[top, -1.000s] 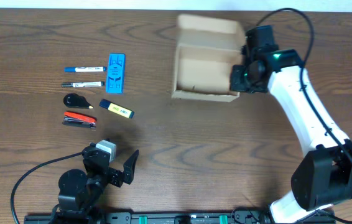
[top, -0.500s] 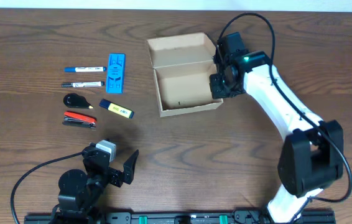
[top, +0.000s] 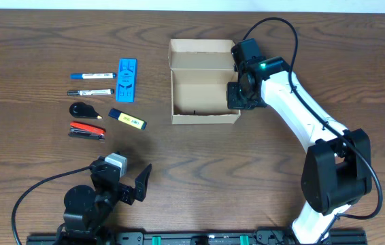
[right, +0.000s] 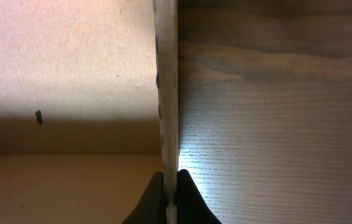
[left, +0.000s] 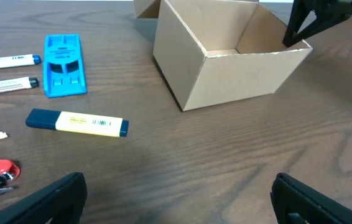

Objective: Pack container
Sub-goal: 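Push the box leftward toward table center with the right gripper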

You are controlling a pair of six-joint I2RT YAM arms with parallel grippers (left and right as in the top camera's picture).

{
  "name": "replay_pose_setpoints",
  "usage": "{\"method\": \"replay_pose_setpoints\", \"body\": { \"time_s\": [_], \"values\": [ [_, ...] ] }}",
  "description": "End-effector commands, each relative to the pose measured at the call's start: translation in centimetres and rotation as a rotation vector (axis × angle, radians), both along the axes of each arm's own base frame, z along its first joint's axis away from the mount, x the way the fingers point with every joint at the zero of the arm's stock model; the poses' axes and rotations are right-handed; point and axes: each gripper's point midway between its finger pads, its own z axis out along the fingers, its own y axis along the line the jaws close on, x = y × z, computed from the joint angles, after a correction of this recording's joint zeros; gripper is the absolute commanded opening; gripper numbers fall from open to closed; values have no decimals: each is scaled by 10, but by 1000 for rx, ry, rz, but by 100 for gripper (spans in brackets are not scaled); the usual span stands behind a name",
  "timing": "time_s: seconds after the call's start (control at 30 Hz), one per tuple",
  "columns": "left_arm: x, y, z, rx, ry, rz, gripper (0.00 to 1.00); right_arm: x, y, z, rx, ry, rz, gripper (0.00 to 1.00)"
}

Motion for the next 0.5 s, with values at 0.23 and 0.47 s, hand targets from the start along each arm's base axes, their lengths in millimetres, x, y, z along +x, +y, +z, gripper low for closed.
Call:
{"method": "replay_pose_setpoints", "body": {
  "time_s": [0.23, 0.47],
  "values": [
    [0, 0, -7, -13, 17, 4, 95, -2, 3, 20, 5, 4, -6, 71],
    [0, 0, -7, -13, 17, 4, 95, -7, 5, 80, 53, -65, 29, 74]
  ]
}}
